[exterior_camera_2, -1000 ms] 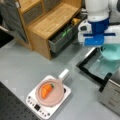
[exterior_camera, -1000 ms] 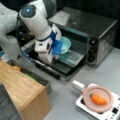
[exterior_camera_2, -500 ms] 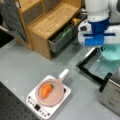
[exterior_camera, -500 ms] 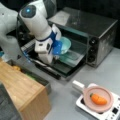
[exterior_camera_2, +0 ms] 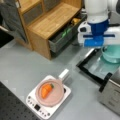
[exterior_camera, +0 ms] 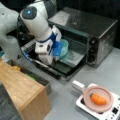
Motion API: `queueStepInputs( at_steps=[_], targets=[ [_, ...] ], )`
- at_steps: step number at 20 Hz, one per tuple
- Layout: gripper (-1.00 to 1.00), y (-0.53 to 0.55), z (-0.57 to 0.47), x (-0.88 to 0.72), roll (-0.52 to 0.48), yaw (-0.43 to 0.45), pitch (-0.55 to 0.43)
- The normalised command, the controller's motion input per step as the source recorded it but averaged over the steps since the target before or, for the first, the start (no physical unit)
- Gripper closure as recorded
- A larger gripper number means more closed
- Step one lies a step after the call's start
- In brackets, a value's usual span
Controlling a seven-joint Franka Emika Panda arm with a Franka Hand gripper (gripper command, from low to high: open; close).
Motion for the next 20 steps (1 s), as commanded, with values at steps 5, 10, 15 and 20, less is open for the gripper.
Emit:
queueStepInputs(
  at_steps=[5, 10, 15, 20],
  targets=[
    [-1.0, 0.19, -0.13, -0.14, 0.044, -0.176, -0.164],
    [-1.0, 0.17, -0.06, -0.15, 0.003, -0.193, -0.128],
    [-1.0, 0.18, 0.06, -0.15, -0.078, -0.18, -0.069],
    [-1.0, 0.17, 0.27, -0.12, -0.24, -0.133, 0.043]
  ],
)
